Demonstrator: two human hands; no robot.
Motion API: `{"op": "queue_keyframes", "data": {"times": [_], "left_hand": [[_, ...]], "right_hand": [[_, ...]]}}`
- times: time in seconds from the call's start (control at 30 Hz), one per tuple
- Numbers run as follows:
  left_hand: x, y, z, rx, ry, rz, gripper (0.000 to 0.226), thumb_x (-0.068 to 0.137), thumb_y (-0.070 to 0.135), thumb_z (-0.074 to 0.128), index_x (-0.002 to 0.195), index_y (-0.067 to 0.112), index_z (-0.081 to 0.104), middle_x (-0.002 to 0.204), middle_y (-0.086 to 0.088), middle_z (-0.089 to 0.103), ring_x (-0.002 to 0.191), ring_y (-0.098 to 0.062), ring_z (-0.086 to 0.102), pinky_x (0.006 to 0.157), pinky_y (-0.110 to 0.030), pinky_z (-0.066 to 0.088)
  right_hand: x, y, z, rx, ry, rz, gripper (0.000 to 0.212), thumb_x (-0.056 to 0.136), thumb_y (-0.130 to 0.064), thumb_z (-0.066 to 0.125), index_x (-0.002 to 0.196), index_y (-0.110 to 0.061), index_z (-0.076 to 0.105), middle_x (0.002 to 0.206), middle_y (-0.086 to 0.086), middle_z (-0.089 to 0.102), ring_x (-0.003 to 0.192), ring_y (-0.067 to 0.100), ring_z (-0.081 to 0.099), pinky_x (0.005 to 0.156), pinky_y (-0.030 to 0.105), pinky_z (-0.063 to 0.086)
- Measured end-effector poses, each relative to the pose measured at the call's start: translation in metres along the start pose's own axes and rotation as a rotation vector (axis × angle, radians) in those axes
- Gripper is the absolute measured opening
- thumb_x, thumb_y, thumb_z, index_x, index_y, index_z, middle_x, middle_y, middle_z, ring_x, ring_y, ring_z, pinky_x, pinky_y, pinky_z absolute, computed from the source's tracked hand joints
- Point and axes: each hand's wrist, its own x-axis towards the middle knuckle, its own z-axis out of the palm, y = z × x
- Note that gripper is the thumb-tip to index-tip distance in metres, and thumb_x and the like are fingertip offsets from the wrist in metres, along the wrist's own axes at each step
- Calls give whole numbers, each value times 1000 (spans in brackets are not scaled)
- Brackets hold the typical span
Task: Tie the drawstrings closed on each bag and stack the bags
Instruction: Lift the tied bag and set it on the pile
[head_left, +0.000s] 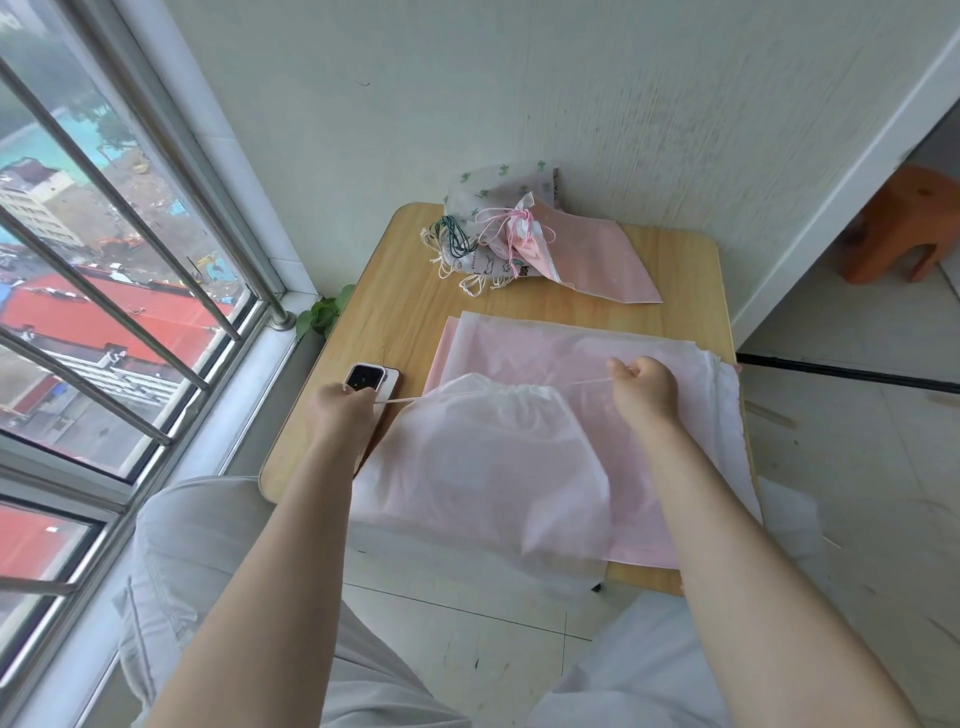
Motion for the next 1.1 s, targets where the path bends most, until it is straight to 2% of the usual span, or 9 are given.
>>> {"op": "queue_keyframes", "data": {"times": [0.13, 0.33, 0.47, 0.53, 0.6, 0.77, 0.97, 1.03, 1.1], "left_hand": [[-1, 10, 2, -123, -64, -55, 30, 85, 27, 64, 65, 15, 45, 61, -3, 42, 58, -22, 42, 54, -27, 34], [-7, 50, -5, -1113, -656, -239, 36, 95, 22, 53, 61, 17, 43, 56, 3, 38, 44, -11, 41, 43, -18, 37], [-20, 73, 2, -1193, -798, -86, 30, 97, 19, 51, 68, 13, 57, 66, 0, 45, 62, -14, 49, 63, -20, 42], [-22, 80, 7, -1182, -809, -45, 28, 98, 18, 50, 72, 11, 58, 65, -1, 47, 62, -15, 51, 60, -19, 46], [-23, 83, 13, -1146, -815, -19, 29, 99, 18, 50, 73, 10, 59, 65, -2, 51, 65, -16, 54, 59, -20, 50], [-22, 90, 25, -1078, -849, 23, 27, 99, 19, 50, 76, 10, 60, 69, -2, 52, 68, -16, 56, 64, -22, 49], [-20, 98, 32, -881, -797, 36, 25, 99, 18, 49, 80, 8, 62, 71, -6, 56, 64, -18, 56, 65, -25, 43], [-22, 102, 32, -428, -633, 209, 21, 97, 18, 51, 87, 8, 67, 78, -8, 63, 69, -22, 62, 65, -28, 45], [-22, 102, 32, 394, -339, 540, 24, 96, 26, 51, 112, 13, 64, 100, -7, 66, 92, -26, 62, 76, -35, 46]], "right_hand": [[2, -6, 0, 80, 37, -3, 38, 97, -27, 50, 65, -16, 32, 65, 0, 37, 63, 21, 37, 54, 31, 30], [-1, -35, 3, 202, -191, -55, 32, 96, -35, 52, 86, -6, 62, 78, 1, 66, 71, 11, 61, 61, 25, 40], [-5, -50, 11, 84, -133, -277, 35, 89, -22, 59, 124, -21, 58, 129, -5, 54, 117, 14, 48, 96, 31, 41], [-10, -50, 8, -47, 32, -325, 23, 87, -20, 56, 109, -24, 63, 120, -4, 57, 110, 18, 49, 91, 37, 40], [-16, -52, 4, -171, -36, -262, 18, 87, -24, 49, 76, -17, 63, 85, 0, 65, 83, 27, 58, 72, 35, 44], [-38, -58, 10, -361, -644, 13, 65, 95, -59, 38, 77, -6, 70, 69, 3, 69, 60, 20, 61, 67, 30, 46], [-45, -46, 40, 124, -512, 29, 26, 82, -29, 68, 81, -3, 74, 56, -3, 52, 58, 12, 47, 54, 19, 40], [-47, -49, 45, 196, -494, 2, 15, 85, -19, 67, 79, -9, 75, 58, -3, 56, 62, 9, 47, 57, 18, 40], [-49, -51, 47, 238, -481, -15, 16, 87, -18, 65, 78, -9, 74, 62, -2, 61, 61, 9, 51, 65, 21, 44]]}}
